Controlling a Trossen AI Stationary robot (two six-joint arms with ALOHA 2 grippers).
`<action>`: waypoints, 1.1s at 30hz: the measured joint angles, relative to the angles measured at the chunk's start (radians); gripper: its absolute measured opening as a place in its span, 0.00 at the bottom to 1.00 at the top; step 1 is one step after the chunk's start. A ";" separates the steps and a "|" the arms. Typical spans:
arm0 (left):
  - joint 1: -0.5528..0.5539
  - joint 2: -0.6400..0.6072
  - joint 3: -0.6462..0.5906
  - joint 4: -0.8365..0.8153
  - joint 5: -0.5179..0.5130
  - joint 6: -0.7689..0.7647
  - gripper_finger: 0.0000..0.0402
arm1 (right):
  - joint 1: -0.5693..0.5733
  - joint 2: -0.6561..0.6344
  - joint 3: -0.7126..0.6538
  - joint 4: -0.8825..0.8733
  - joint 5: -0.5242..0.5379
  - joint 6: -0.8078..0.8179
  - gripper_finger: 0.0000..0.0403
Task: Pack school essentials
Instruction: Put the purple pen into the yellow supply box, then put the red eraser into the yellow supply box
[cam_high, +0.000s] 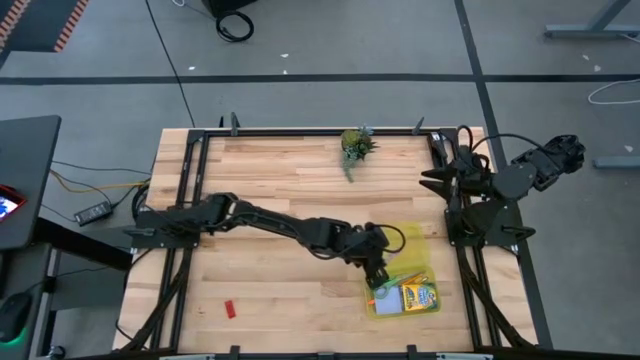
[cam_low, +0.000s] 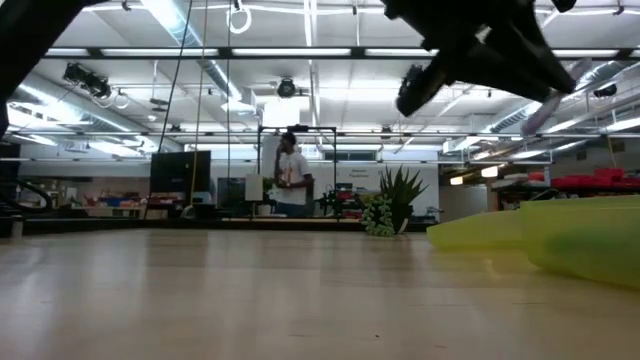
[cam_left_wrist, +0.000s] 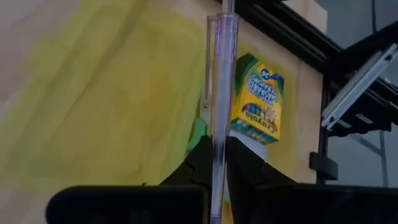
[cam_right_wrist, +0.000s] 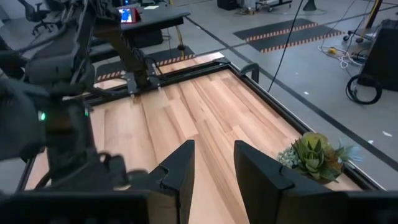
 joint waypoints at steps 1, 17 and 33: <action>-0.001 0.016 0.013 0.013 0.000 0.020 0.05 | 0.000 0.000 0.000 0.000 0.000 0.001 0.30; -0.024 0.145 0.040 0.188 0.015 0.283 0.07 | 0.001 0.021 0.000 0.003 -0.002 0.011 0.30; -0.033 0.140 0.040 0.111 0.019 0.397 0.35 | 0.001 0.024 -0.001 0.003 -0.002 0.011 0.30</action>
